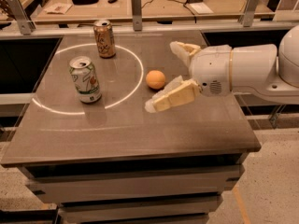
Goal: Knock 7up can over
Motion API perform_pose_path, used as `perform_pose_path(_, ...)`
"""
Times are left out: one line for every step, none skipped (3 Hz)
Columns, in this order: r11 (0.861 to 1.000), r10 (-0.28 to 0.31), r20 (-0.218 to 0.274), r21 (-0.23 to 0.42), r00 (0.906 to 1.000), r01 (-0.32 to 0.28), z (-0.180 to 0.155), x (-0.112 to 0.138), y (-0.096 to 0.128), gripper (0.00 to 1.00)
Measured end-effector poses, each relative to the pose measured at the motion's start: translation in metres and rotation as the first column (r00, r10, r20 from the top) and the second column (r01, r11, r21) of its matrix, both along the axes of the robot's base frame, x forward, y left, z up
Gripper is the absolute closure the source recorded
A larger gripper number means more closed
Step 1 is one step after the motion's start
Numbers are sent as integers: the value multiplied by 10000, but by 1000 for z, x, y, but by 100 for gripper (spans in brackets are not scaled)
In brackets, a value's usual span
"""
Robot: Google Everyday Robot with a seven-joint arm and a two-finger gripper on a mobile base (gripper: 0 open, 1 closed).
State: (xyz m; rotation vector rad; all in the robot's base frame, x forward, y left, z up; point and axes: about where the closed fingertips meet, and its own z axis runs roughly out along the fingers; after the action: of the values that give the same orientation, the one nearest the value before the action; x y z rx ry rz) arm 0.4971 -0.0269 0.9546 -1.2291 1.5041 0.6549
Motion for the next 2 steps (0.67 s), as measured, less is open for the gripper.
perform_pose_path(10000,2,1,-1,10000,-2,0,0,0,0)
perform_pose_path(9997,228,-313,47,9993,-227,-19,1,16,0)
